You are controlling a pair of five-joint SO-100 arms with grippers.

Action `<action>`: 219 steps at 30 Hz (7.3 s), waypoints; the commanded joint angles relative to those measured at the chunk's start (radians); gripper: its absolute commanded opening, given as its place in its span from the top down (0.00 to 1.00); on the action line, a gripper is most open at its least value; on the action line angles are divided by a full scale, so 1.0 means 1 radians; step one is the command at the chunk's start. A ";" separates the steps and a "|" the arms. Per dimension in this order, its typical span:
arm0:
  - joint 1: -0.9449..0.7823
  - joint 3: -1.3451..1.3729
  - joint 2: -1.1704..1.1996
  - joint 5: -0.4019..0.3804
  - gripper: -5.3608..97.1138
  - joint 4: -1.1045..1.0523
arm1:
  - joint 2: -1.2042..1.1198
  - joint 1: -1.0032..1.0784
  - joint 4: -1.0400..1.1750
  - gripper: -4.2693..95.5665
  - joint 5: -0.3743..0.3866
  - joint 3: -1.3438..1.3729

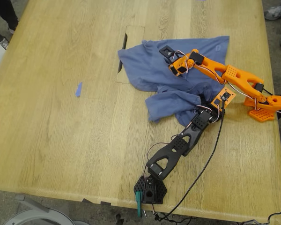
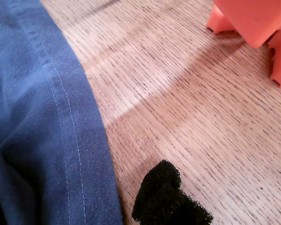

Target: Fold a T-shirt

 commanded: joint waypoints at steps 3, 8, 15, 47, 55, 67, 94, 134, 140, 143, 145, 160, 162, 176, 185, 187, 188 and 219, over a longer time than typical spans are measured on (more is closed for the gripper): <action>-0.031 -0.034 -0.015 0.114 0.52 0.060 | 0.127 0.015 0.014 0.96 -0.002 -0.017; -0.075 -0.037 -0.017 0.193 0.62 0.048 | 0.140 0.023 0.020 0.96 -0.003 -0.017; -0.100 -0.035 -0.017 0.206 0.80 0.034 | 0.152 0.031 0.025 0.96 -0.003 -0.017; -0.376 -0.034 0.419 0.227 0.95 0.301 | 0.440 0.051 0.173 0.96 -0.037 -0.017; -0.469 -0.032 0.681 0.227 0.95 0.434 | 0.584 0.061 0.250 0.96 -0.067 -0.017; -0.558 -0.035 0.966 0.229 0.95 0.551 | 0.742 0.032 0.262 0.96 -0.086 -0.017; -0.637 -0.037 1.401 0.247 0.95 0.479 | 0.945 0.037 0.020 0.96 -0.100 -0.017; -0.227 -0.041 1.526 0.291 0.95 -0.080 | 1.193 -0.084 -0.586 0.96 -0.167 -0.017; -0.115 -0.043 1.539 0.296 0.95 -0.092 | 1.224 -0.100 -0.657 0.96 -0.204 -0.017; -0.054 -0.043 1.523 0.304 0.95 -0.107 | 1.239 -0.101 -0.689 0.95 -0.236 -0.017; 0.006 -0.043 1.509 0.305 0.95 -0.110 | 1.255 -0.114 -0.690 0.95 -0.258 -0.017; 0.314 -0.043 1.443 0.279 0.95 -0.072 | 1.502 -0.058 -0.611 0.94 -0.305 0.169; 0.325 -0.044 1.430 0.276 0.95 -0.072 | 1.526 -0.032 -0.554 0.94 -0.296 0.169; 0.239 -0.044 1.276 0.230 0.95 0.184 | 1.402 -0.097 -0.179 0.95 -0.270 -0.014; 0.043 -0.044 1.368 0.178 0.95 0.591 | 1.267 -0.215 -0.091 0.95 -0.245 -0.015; 0.032 -0.044 1.379 0.178 0.95 0.609 | 1.244 -0.216 -0.110 0.95 -0.242 -0.017; 0.025 -0.044 1.387 0.178 0.95 0.620 | 1.238 -0.213 -0.112 0.95 -0.239 -0.017; -0.129 -0.043 1.506 0.253 0.95 0.115 | 1.169 -0.170 -0.594 0.95 -0.273 -0.017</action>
